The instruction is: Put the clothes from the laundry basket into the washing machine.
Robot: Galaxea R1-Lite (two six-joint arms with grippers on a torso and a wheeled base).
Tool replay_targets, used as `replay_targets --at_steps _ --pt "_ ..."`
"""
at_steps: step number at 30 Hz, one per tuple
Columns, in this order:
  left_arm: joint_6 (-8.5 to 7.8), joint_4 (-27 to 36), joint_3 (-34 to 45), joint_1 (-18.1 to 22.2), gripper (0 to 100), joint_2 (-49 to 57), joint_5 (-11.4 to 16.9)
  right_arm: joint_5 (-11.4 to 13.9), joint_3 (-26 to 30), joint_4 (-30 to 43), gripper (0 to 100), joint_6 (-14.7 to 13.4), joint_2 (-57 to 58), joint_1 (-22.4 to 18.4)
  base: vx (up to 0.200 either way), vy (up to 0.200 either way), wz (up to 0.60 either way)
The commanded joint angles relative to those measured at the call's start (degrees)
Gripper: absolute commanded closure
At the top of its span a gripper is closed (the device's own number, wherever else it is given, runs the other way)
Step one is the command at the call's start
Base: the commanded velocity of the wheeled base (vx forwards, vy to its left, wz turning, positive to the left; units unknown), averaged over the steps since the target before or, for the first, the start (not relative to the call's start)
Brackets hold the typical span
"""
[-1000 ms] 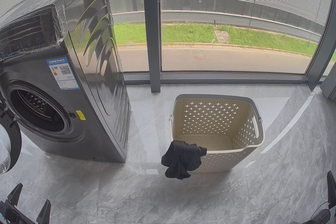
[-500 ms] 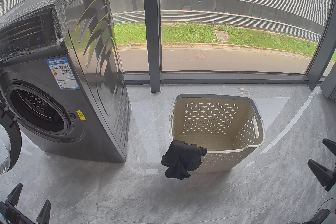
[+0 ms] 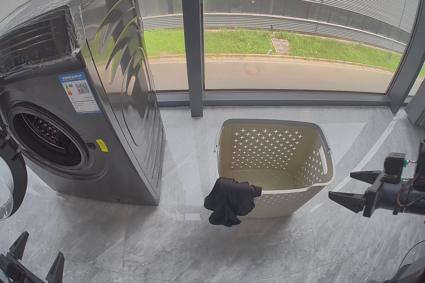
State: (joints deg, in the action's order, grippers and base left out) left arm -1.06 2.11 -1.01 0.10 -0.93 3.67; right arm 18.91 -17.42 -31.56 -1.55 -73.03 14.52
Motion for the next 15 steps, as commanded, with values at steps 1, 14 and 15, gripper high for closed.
replay_targets --at_steps 1,14,15 --pt "-0.08 0.0 1.0 0.0 0 0.9 0.0 -1.0 -4.6 -6.1 0 -0.9 -17.2 3.0 0.0 0.0 0.0" --pt "0.01 0.0 1.0 0.0 0 0.9 0.0 -6.9 -8.6 -24.9 0 -1.8 -38.9 8.8 0.0 0.0 0.0" --pt "0.01 0.0 1.0 0.0 0 0.9 0.0 -7.6 -8.7 -25.4 0 -1.8 -39.8 9.4 0.0 0.0 0.0"
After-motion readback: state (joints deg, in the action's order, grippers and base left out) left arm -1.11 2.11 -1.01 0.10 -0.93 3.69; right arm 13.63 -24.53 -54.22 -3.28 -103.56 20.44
